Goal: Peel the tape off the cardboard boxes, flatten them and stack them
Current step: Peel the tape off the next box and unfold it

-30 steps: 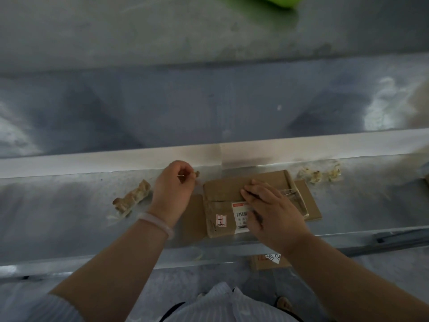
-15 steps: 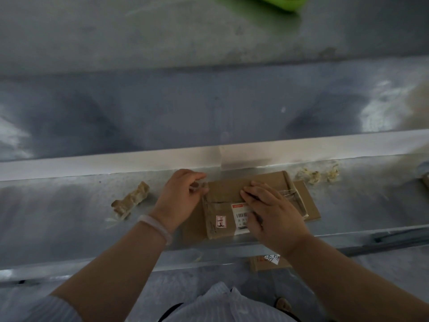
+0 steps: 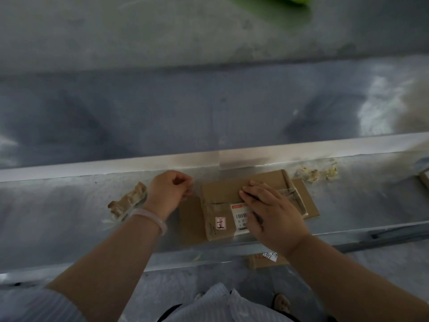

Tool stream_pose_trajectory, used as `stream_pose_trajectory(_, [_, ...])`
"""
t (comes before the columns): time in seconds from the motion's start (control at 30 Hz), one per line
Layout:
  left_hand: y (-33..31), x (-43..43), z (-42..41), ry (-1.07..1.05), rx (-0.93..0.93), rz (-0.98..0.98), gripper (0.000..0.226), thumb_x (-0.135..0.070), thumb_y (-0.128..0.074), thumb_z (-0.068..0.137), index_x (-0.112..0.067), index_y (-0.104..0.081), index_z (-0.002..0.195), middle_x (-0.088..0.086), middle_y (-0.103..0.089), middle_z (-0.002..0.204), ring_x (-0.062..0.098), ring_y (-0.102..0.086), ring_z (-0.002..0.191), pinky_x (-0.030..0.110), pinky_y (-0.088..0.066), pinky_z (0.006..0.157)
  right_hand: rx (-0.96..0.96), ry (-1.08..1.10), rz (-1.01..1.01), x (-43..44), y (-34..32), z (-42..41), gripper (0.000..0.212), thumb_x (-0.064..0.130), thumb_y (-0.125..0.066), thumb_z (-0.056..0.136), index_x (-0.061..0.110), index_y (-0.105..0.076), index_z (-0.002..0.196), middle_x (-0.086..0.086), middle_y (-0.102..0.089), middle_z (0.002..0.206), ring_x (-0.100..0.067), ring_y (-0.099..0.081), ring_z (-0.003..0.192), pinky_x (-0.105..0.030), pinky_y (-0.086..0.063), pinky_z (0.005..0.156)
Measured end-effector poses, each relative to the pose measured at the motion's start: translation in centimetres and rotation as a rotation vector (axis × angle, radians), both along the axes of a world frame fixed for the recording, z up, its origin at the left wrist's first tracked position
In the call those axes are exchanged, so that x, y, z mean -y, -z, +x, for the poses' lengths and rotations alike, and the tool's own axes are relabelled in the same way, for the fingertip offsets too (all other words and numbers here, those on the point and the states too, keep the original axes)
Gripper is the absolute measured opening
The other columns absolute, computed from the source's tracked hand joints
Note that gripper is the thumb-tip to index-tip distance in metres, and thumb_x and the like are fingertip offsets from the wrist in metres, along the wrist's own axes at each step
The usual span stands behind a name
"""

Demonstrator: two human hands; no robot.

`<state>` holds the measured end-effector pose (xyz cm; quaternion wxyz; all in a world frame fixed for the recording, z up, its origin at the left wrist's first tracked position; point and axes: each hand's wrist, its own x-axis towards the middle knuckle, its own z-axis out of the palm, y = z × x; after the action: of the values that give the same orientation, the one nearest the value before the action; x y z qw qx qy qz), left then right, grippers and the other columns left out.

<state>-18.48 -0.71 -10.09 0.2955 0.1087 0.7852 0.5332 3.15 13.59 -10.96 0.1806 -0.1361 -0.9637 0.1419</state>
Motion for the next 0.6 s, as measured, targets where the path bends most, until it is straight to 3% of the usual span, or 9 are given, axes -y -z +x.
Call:
stream_pose_trajectory(0.17, [0.7, 0.7, 0.6, 0.241, -0.218, -0.111, 0.022, -0.009, -0.057, 0.092, -0.018, -0.071, 0.107, -0.007, -0.070, 0.088, 0.016, -0.069, 0.082, 0.036, -0.055, 0.083, 0.028, 0.004, 0.001, 0.1, -0.1, 0.0, 0.046, 0.031, -0.051, 0.085, 0.011, -0.066, 0.123, -0.001, -0.062, 0.127, -0.021, -0.051, 0.128, -0.046, -0.047, 0.101])
stream_pose_trajectory(0.23, [0.6, 1.5, 0.2, 0.231, -0.387, -0.171, 0.020, -0.012, -0.063, 0.088, -0.023, -0.073, 0.101, -0.011, -0.068, 0.091, 0.011, -0.066, 0.088, 0.030, -0.052, 0.087, 0.023, 0.006, 0.001, 0.1, -0.2, 0.1, 0.046, 0.030, -0.051, 0.085, 0.011, -0.066, 0.123, -0.002, -0.063, 0.126, -0.021, -0.052, 0.127, -0.046, -0.047, 0.101])
stream_pose_trajectory(0.33, [-0.5, 2.4, -0.5, 0.113, -0.536, -0.205, 0.012, -0.019, -0.070, 0.083, -0.024, -0.071, 0.093, -0.011, -0.066, 0.083, 0.008, -0.063, 0.082, 0.018, -0.045, 0.077, 0.028, -0.007, -0.003, 0.1, -0.4, 0.0, 0.046, 0.031, -0.051, 0.085, 0.009, -0.066, 0.123, -0.003, -0.062, 0.126, -0.022, -0.052, 0.127, -0.046, -0.047, 0.102])
stream_pose_trajectory(0.43, [-1.7, 2.5, -1.5, 0.104, -0.679, -0.330, 0.010, -0.029, -0.073, 0.081, -0.020, -0.069, 0.083, -0.009, -0.064, 0.075, 0.009, -0.060, 0.074, 0.021, -0.044, 0.071, 0.061, -0.019, -0.016, -0.1, -0.6, 0.0, 0.048, 0.033, -0.049, 0.085, 0.009, -0.065, 0.124, -0.003, -0.061, 0.127, -0.022, -0.051, 0.128, -0.046, -0.046, 0.103])
stream_pose_trajectory(0.6, [-2.6, 1.7, -2.7, 0.385, -0.799, -0.685, 0.045, -0.055, -0.058, 0.084, -0.018, -0.055, 0.059, 0.000, -0.058, 0.061, 0.022, -0.057, 0.065, 0.031, -0.043, 0.060, 0.119, -0.003, 0.022, -0.1, -1.5, 0.0, 0.048, 0.039, -0.050, 0.083, 0.020, -0.066, 0.124, 0.005, -0.062, 0.129, -0.019, -0.048, 0.129, -0.051, -0.039, 0.108])
